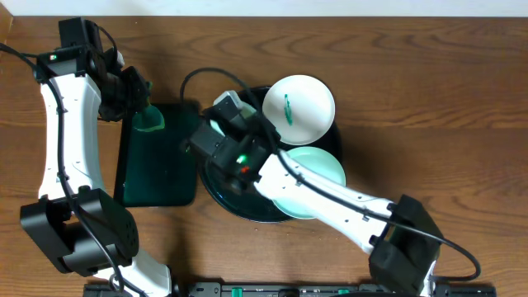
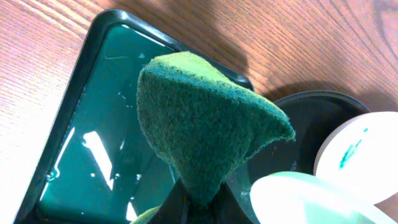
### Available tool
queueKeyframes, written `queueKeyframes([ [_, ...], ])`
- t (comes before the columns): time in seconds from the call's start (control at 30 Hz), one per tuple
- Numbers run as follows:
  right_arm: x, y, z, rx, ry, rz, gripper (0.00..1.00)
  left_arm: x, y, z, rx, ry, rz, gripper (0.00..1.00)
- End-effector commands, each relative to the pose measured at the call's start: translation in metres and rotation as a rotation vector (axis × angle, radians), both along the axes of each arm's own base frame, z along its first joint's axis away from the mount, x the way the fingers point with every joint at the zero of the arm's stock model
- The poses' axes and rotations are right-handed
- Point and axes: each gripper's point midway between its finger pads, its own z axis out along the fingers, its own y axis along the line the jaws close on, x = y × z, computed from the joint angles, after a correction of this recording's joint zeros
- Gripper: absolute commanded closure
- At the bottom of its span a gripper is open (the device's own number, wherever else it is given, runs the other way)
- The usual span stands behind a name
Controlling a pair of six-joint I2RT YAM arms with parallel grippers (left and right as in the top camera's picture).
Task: Clean dirty plates on tray and stack at the side
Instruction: 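Lift the cleaned green plate with right gripper and carry right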
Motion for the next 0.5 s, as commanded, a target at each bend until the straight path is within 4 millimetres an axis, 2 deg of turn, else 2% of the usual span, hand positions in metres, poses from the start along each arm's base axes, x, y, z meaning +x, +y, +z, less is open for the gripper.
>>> queueKeyframes([
  [0.0,0.009,0.002,0.012,0.255,0.16,-0.009,0.99,0.0,0.0,0.002,0.01,-0.002,-0.014,0.93],
  [0.1,0.014,-0.006,0.0,0.396,0.334,-0.02,0.99,-0.002,-0.005,0.002,0.006,0.01,-0.024,0.93],
  [0.17,0.018,-0.011,-0.001,0.495,0.44,-0.019,0.99,-0.004,-0.013,0.001,-0.001,0.023,-0.024,0.93],
  [0.23,0.031,-0.034,0.01,0.629,0.548,-0.052,0.99,-0.004,-0.029,0.0,-0.002,0.031,-0.062,0.93],
  [0.3,0.038,-0.053,0.02,0.69,0.587,-0.076,0.99,-0.004,-0.04,0.0,-0.002,0.031,-0.09,0.93],
  [0.47,0.058,-0.117,0.046,0.858,0.655,-0.151,0.99,-0.002,-0.06,0.001,0.004,0.025,-0.141,0.93],
])
